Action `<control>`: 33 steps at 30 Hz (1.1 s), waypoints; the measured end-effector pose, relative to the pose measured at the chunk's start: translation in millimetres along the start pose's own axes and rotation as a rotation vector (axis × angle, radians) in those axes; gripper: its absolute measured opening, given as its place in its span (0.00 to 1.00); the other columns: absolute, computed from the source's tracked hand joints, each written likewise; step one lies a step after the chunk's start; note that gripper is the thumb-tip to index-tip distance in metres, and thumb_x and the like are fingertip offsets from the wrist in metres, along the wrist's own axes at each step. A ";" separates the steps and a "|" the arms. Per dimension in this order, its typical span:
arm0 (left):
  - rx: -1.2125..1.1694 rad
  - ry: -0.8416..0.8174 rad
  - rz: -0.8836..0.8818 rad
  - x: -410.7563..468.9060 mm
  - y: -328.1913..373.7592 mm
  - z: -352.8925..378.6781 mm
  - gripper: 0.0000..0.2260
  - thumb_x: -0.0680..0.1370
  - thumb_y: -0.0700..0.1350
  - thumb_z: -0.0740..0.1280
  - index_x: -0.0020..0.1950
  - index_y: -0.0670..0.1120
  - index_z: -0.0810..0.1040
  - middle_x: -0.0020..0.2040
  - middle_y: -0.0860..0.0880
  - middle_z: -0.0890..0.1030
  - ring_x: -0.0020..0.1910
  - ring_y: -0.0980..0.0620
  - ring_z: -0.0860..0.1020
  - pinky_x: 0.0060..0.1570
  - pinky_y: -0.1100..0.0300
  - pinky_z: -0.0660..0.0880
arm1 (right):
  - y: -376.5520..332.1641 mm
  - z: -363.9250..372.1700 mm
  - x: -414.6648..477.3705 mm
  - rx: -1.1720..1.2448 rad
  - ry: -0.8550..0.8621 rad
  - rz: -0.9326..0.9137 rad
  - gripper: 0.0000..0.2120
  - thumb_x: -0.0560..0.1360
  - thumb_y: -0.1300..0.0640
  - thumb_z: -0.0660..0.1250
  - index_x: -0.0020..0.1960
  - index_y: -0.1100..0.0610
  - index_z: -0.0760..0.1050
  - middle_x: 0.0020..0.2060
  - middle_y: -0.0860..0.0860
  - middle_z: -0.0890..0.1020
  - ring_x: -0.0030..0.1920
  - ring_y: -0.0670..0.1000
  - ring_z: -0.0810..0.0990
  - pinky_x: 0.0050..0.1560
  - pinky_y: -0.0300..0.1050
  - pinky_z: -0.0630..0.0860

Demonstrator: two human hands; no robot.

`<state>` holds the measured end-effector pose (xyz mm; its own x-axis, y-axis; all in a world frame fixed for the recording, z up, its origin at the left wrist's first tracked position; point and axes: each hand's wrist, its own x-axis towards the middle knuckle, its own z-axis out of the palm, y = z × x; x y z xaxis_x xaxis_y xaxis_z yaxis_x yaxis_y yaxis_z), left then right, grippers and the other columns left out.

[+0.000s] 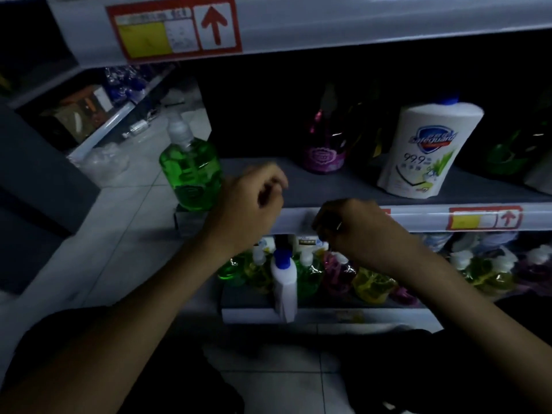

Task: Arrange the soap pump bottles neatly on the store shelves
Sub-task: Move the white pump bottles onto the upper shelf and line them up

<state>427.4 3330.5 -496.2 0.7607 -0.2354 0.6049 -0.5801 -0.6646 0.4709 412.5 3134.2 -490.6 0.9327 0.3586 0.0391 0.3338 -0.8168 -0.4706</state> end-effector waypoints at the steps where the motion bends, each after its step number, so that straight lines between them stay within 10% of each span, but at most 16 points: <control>1: 0.028 -0.092 0.019 -17.5 -1.9 -5.9 0.04 0.75 0.38 0.63 0.42 0.43 0.76 0.29 0.57 0.68 0.27 0.63 0.69 0.29 0.70 0.63 | -3.4 2.8 -2.2 -0.002 -0.149 0.031 0.09 0.76 0.54 0.63 0.49 0.55 0.80 0.47 0.53 0.83 0.46 0.53 0.81 0.47 0.48 0.77; 5: 0.209 -0.522 -0.002 -83.8 -26.6 -2.0 0.06 0.73 0.44 0.61 0.37 0.47 0.73 0.33 0.51 0.76 0.31 0.53 0.72 0.30 0.58 0.69 | -8.0 29.8 -5.6 -0.171 -0.538 0.069 0.15 0.77 0.49 0.64 0.55 0.58 0.79 0.53 0.53 0.80 0.50 0.53 0.79 0.50 0.47 0.76; 10: 0.213 -0.919 -0.471 -122.3 -94.4 37.6 0.07 0.76 0.41 0.60 0.45 0.51 0.76 0.41 0.46 0.79 0.42 0.46 0.78 0.43 0.51 0.76 | 10.8 99.8 19.5 -0.215 -0.462 0.191 0.20 0.76 0.48 0.66 0.61 0.60 0.73 0.59 0.58 0.78 0.57 0.57 0.77 0.53 0.47 0.75; 15: -0.095 -0.863 -0.659 -111.8 -97.4 69.2 0.27 0.78 0.32 0.58 0.75 0.51 0.61 0.69 0.49 0.70 0.66 0.48 0.70 0.62 0.60 0.67 | 30.4 159.5 31.7 -0.020 -0.359 0.275 0.20 0.75 0.51 0.68 0.62 0.61 0.73 0.55 0.57 0.81 0.53 0.56 0.80 0.53 0.47 0.78; 24: -0.351 -0.684 -0.772 -111.4 -108.0 100.5 0.22 0.75 0.26 0.57 0.59 0.51 0.71 0.47 0.49 0.79 0.44 0.52 0.77 0.45 0.57 0.76 | 31.0 199.2 29.5 0.414 -0.017 0.395 0.23 0.73 0.41 0.69 0.60 0.55 0.74 0.49 0.52 0.84 0.48 0.51 0.83 0.49 0.45 0.79; 29: -0.367 -0.613 -0.766 -123.0 -104.7 90.3 0.25 0.76 0.29 0.59 0.70 0.49 0.65 0.56 0.46 0.76 0.51 0.51 0.75 0.43 0.66 0.74 | 33.2 183.9 23.5 0.380 -0.128 0.284 0.24 0.70 0.50 0.75 0.63 0.56 0.73 0.52 0.47 0.80 0.52 0.47 0.78 0.52 0.41 0.74; 33: -0.536 -0.705 -0.930 -127.0 -107.0 73.5 0.19 0.77 0.31 0.63 0.66 0.47 0.70 0.60 0.47 0.77 0.60 0.49 0.75 0.57 0.52 0.77 | 41.8 165.5 14.4 0.421 -0.274 0.151 0.30 0.66 0.54 0.78 0.65 0.54 0.73 0.56 0.51 0.82 0.54 0.49 0.80 0.58 0.47 0.76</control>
<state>414.2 3379.4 -670.5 0.8342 -0.2708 -0.4803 0.3301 -0.4525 0.8284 417.2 3180.0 -655.6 0.8775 0.4017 -0.2619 0.0618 -0.6363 -0.7689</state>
